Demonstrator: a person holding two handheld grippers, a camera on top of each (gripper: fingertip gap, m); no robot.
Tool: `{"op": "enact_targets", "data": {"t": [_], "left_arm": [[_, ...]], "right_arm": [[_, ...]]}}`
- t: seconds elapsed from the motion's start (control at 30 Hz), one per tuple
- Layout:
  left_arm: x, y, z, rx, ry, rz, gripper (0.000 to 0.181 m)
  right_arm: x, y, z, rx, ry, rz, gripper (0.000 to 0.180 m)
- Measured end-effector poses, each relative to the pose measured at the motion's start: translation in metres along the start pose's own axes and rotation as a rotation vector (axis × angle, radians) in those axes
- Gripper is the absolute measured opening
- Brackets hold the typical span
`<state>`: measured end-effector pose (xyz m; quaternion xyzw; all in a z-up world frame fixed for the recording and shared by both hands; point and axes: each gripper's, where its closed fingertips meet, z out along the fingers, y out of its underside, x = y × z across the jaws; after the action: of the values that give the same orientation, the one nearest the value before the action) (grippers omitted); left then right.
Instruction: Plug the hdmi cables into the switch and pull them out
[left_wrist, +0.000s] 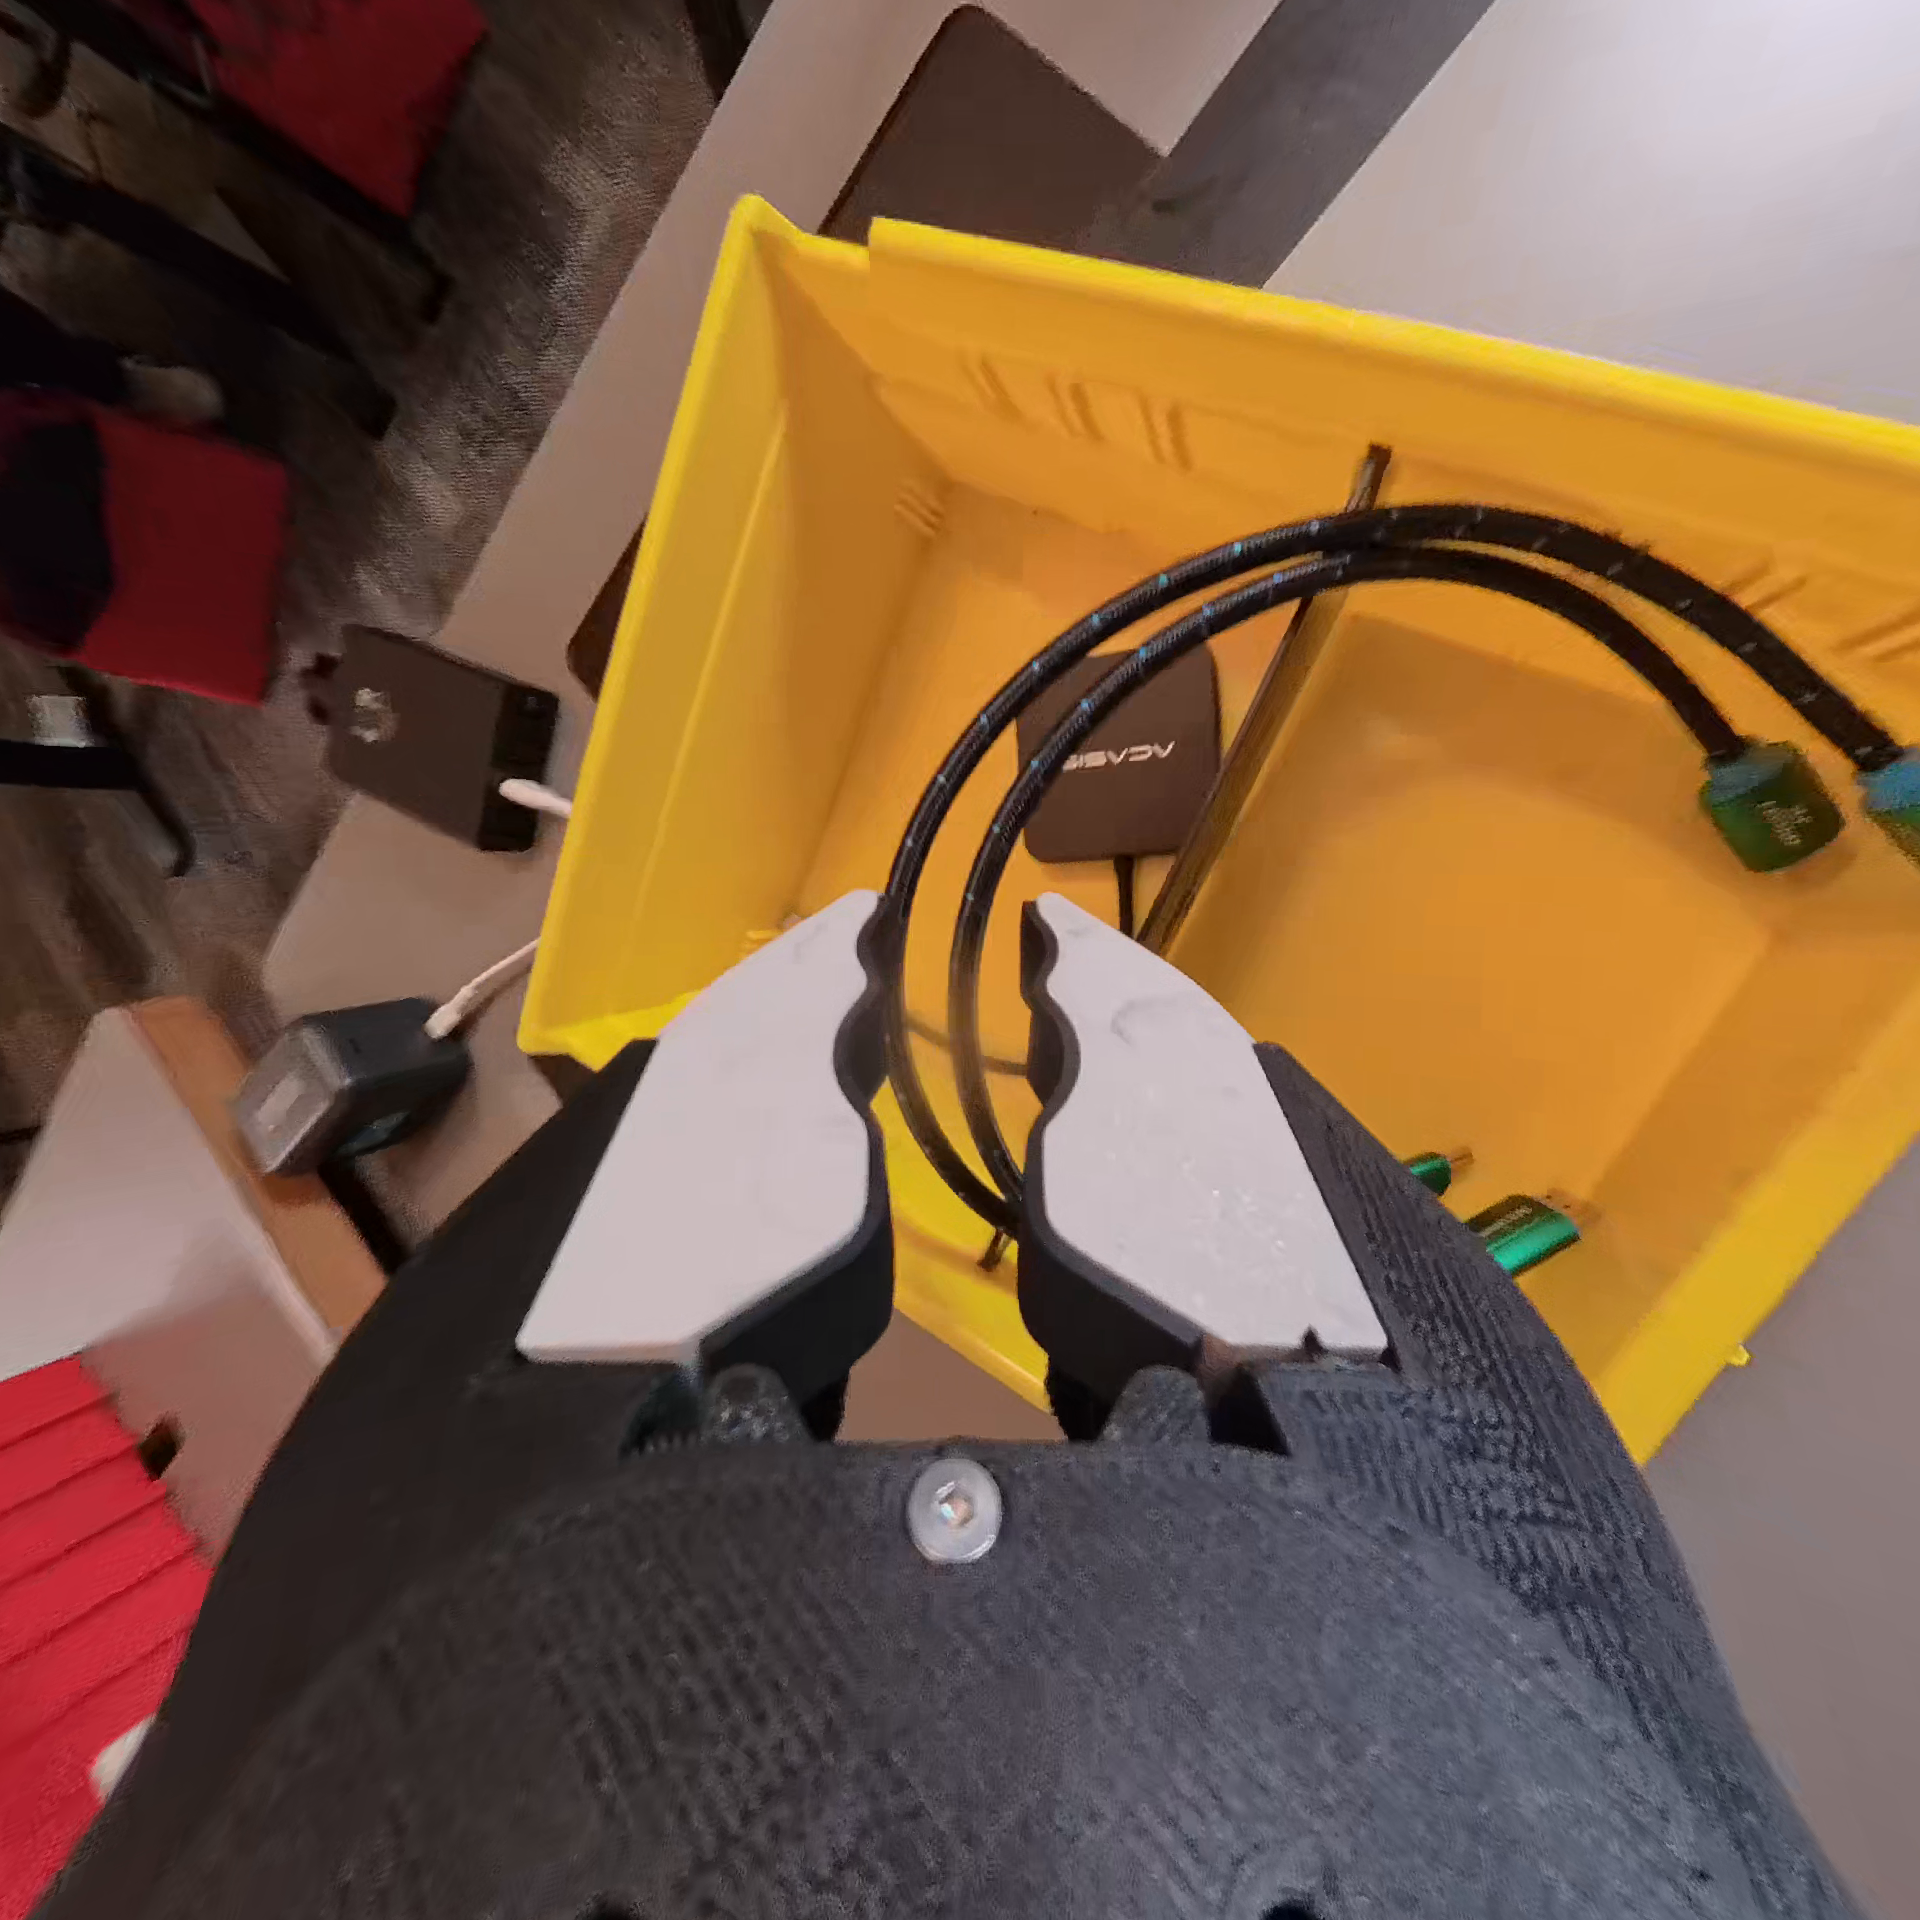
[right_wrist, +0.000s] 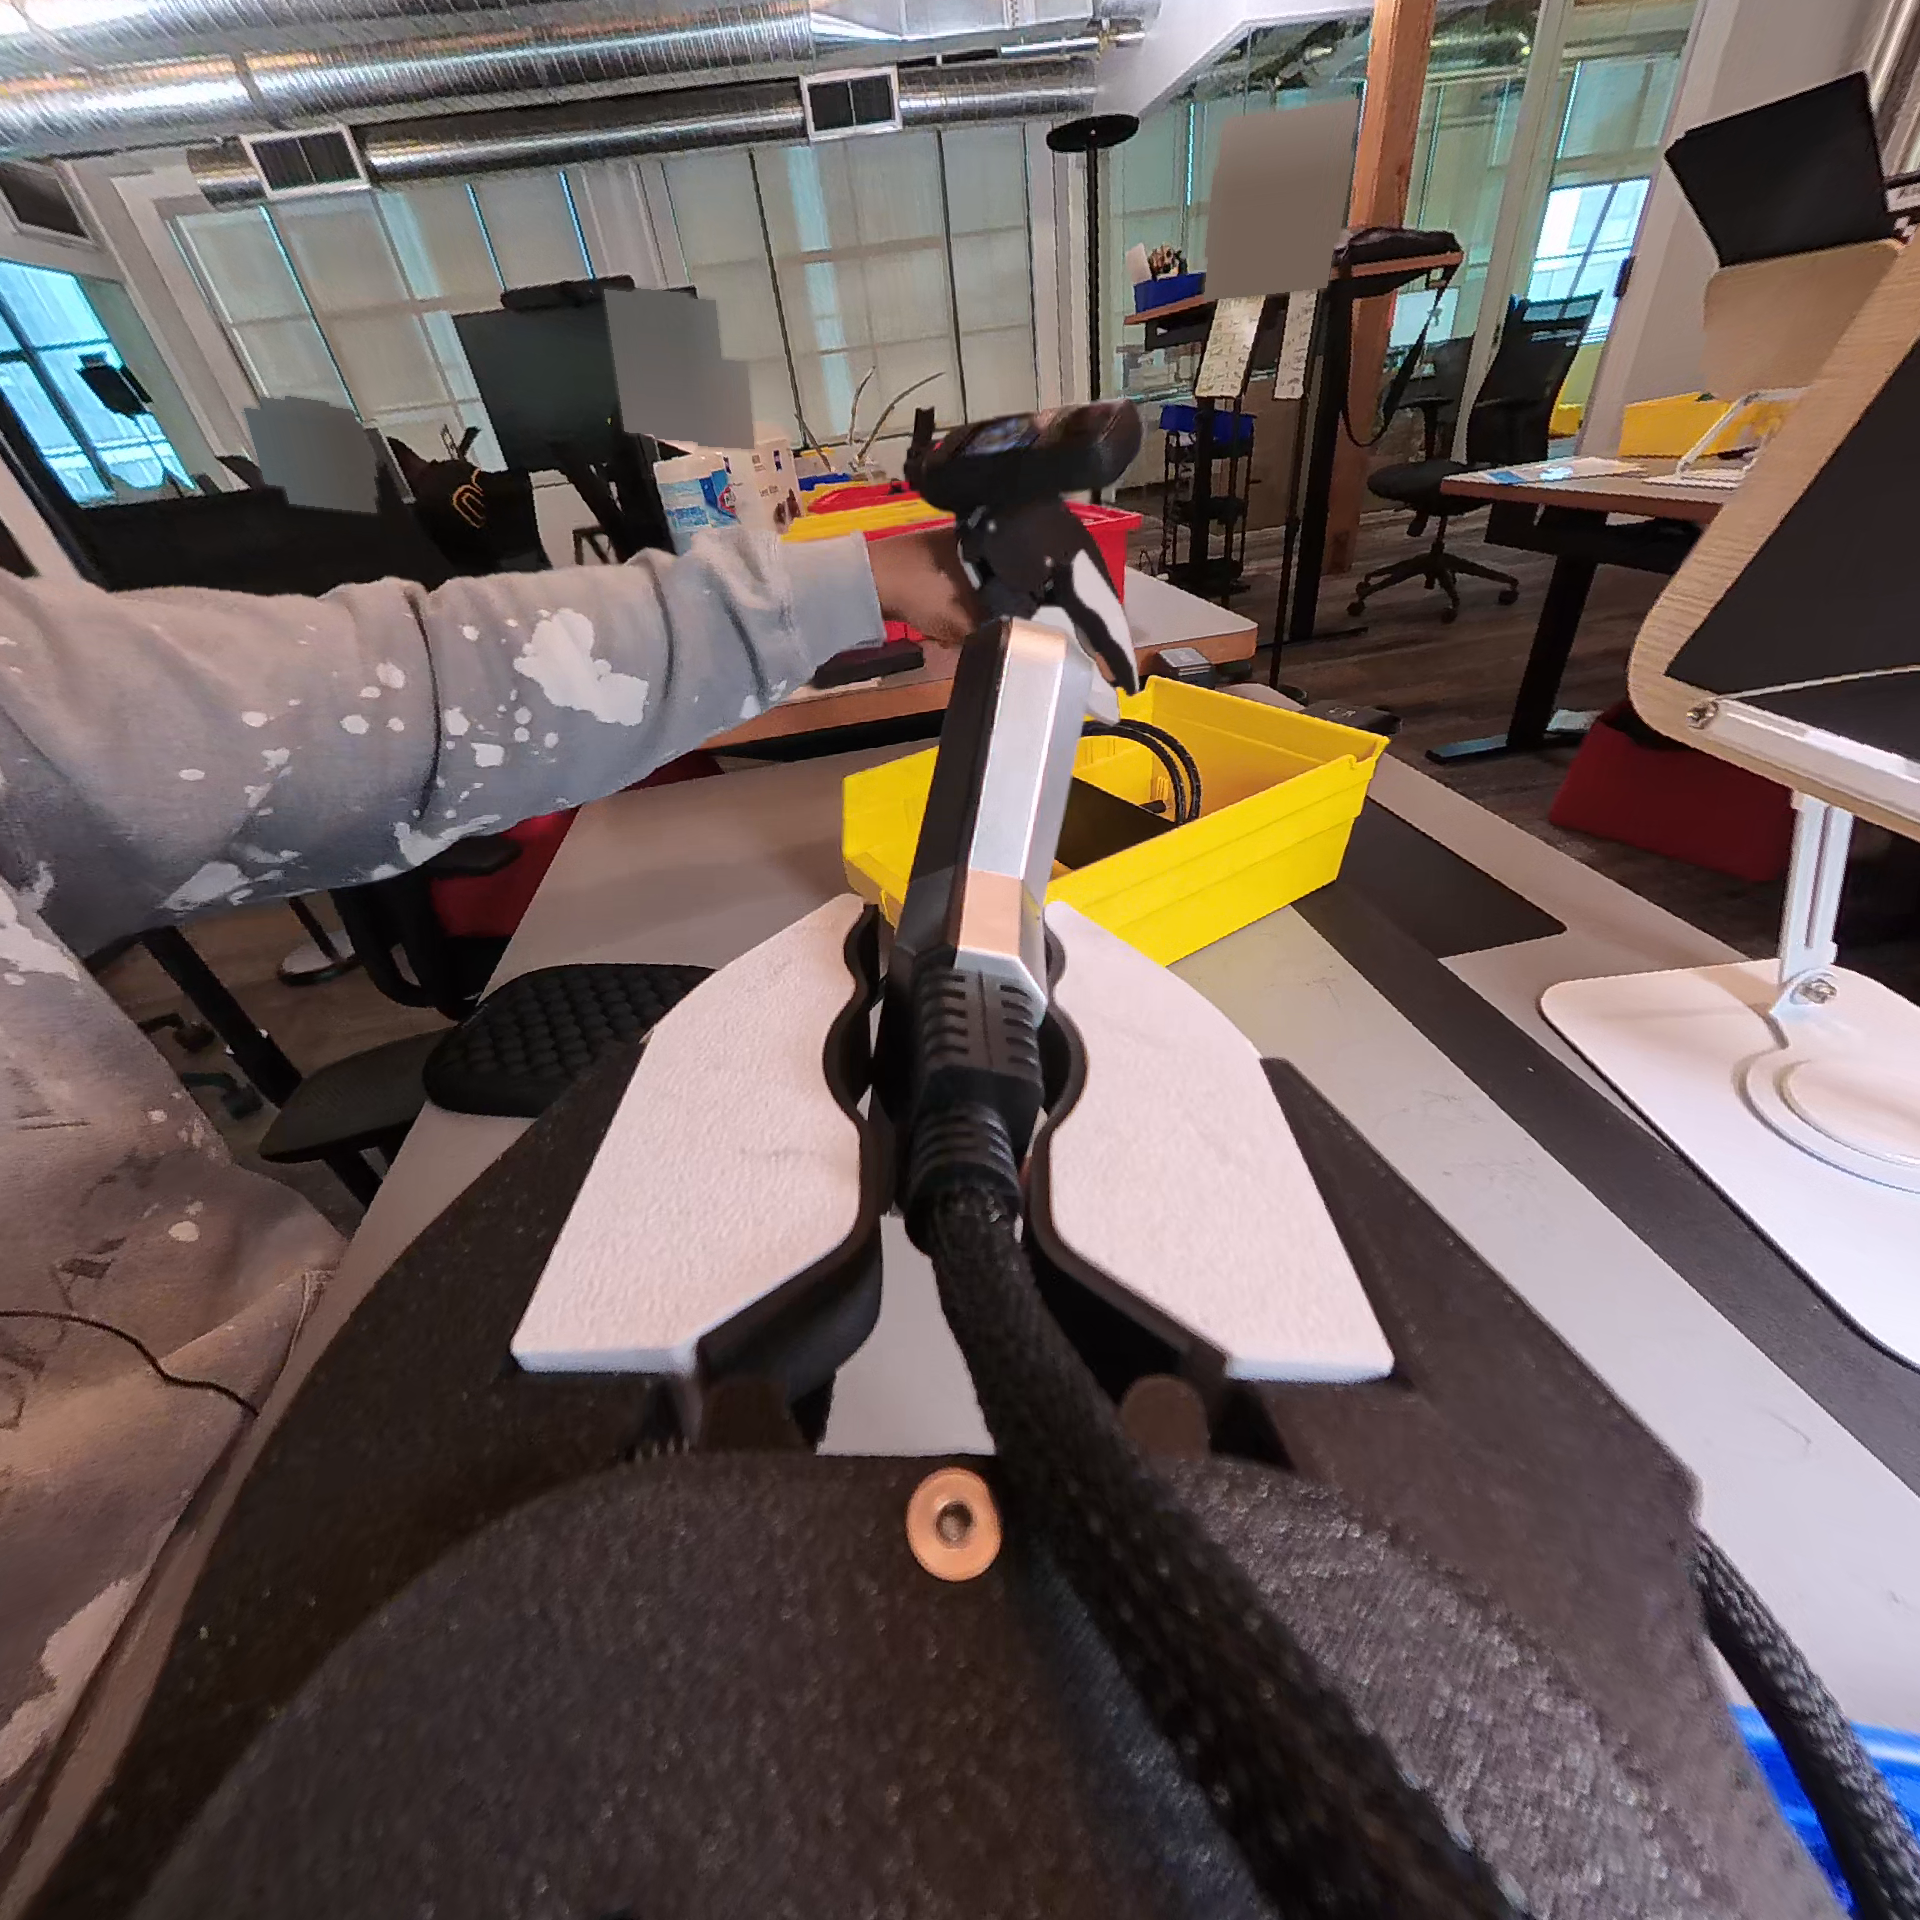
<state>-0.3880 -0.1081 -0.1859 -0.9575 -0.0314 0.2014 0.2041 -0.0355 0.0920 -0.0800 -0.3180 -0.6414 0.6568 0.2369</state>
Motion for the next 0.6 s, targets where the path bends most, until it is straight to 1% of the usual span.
{"op": "enact_targets", "data": {"t": [0.03, 0.07, 0.1, 0.23, 0.27, 0.33, 0.37, 0.43, 0.6], "left_arm": [[0.002, -0.002, 0.001, 0.001, 0.07, -0.02, 0.023], [0.008, -0.002, 0.001, -0.016, 0.156, -0.044, 0.022], [0.008, -0.001, 0.003, -0.031, 0.188, -0.053, 0.022], [0.012, 0.008, 0.016, -0.086, 0.205, 0.013, 0.024], [0.012, 0.011, 0.021, -0.099, 0.186, 0.028, 0.022], [0.007, 0.013, 0.026, -0.102, 0.133, 0.045, 0.01], [0.006, 0.013, 0.026, -0.095, 0.13, 0.038, 0.008], [0.008, 0.012, 0.02, -0.087, 0.149, 0.027, 0.008], [0.012, 0.012, -0.008, -0.112, 0.143, 0.09, 0.007]], "right_arm": [[0.002, 0.001, -0.001, 0.0, 0.005, 0.003, 0.026], [0.004, 0.002, -0.002, -0.002, 0.009, 0.006, 0.026], [0.005, 0.003, -0.003, -0.002, 0.013, 0.009, 0.026], [0.012, 0.006, -0.006, -0.002, 0.024, 0.027, 0.026], [0.013, 0.007, -0.006, -0.002, 0.024, 0.031, 0.026], [0.014, 0.009, -0.005, -0.003, 0.024, 0.038, 0.026], [0.014, 0.009, -0.005, -0.005, 0.023, 0.039, 0.026], [0.014, 0.01, -0.004, -0.009, 0.02, 0.038, 0.026], [0.01, 0.009, -0.002, -0.009, 0.011, 0.033, 0.026]]}}
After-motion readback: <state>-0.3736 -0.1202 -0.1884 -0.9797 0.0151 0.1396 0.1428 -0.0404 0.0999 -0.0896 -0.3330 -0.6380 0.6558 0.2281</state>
